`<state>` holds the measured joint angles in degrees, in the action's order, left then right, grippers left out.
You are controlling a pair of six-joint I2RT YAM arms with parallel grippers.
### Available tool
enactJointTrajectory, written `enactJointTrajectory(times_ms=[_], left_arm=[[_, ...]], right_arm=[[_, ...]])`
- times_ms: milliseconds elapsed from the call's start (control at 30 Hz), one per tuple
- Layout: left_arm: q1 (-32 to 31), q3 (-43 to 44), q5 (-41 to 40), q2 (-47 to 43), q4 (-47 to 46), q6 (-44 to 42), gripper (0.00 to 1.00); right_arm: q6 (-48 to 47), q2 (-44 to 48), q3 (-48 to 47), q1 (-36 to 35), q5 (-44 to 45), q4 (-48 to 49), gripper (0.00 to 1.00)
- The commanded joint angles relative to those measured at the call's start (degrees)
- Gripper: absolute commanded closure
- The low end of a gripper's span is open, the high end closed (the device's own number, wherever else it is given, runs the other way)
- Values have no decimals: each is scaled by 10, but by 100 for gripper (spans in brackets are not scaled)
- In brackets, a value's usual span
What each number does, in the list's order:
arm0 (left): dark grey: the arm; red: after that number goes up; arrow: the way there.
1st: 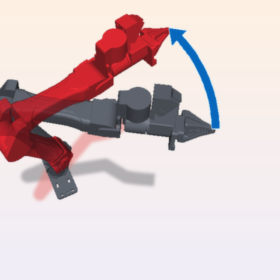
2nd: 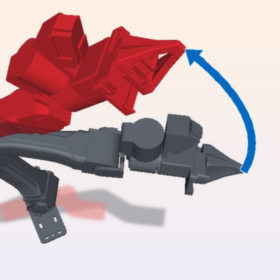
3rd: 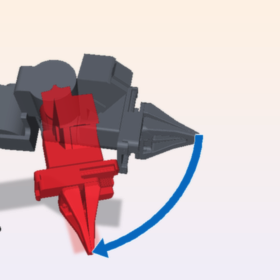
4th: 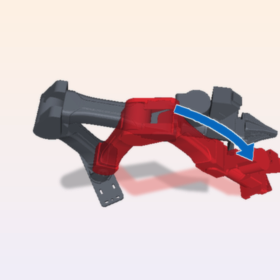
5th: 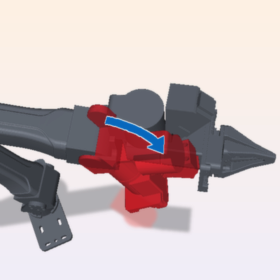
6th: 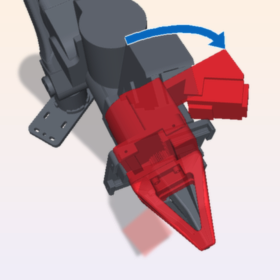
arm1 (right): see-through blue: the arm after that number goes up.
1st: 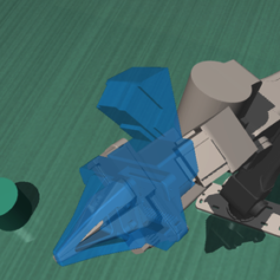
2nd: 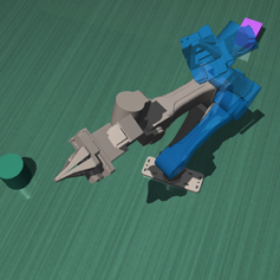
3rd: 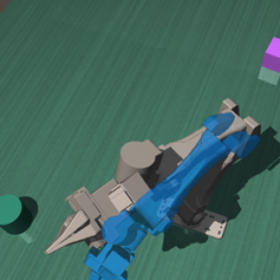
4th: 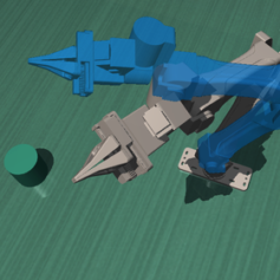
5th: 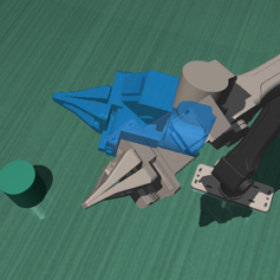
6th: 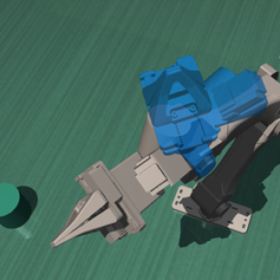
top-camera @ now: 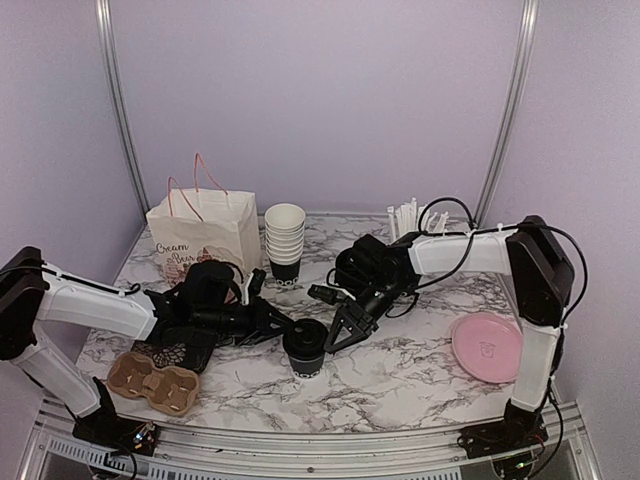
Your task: Pack the takeout coffee
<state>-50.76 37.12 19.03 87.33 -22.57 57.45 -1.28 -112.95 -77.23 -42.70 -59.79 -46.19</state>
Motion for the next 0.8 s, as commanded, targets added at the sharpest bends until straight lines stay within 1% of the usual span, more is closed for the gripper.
enactJointTrajectory(times_ms=[0, 67, 200, 333, 467, 633, 767], left_arm=[[-30, -44, 46, 67, 290, -22, 84], [-40, -24, 29, 42, 310, -27, 83], [-59, 22, -20, -22, 338, -20, 75], [-67, 61, -65, -73, 357, -2, 68], [-71, 79, -86, -103, 370, 4, 62], [-71, 104, -110, -132, 379, -12, 53], [-71, 121, -133, -141, 375, -32, 49]], right_arm=[[-34, -80, 15, -10, 382, 65, 87], [-47, -59, -9, 8, 352, 61, 86], [-71, -14, -38, 29, 305, 51, 83], [-86, 9, -47, 32, 268, 44, 79], [-94, 13, -52, 34, 253, 39, 76], [-101, 27, -59, 40, 241, 29, 73], [-109, 42, -44, 46, 229, 26, 72]])
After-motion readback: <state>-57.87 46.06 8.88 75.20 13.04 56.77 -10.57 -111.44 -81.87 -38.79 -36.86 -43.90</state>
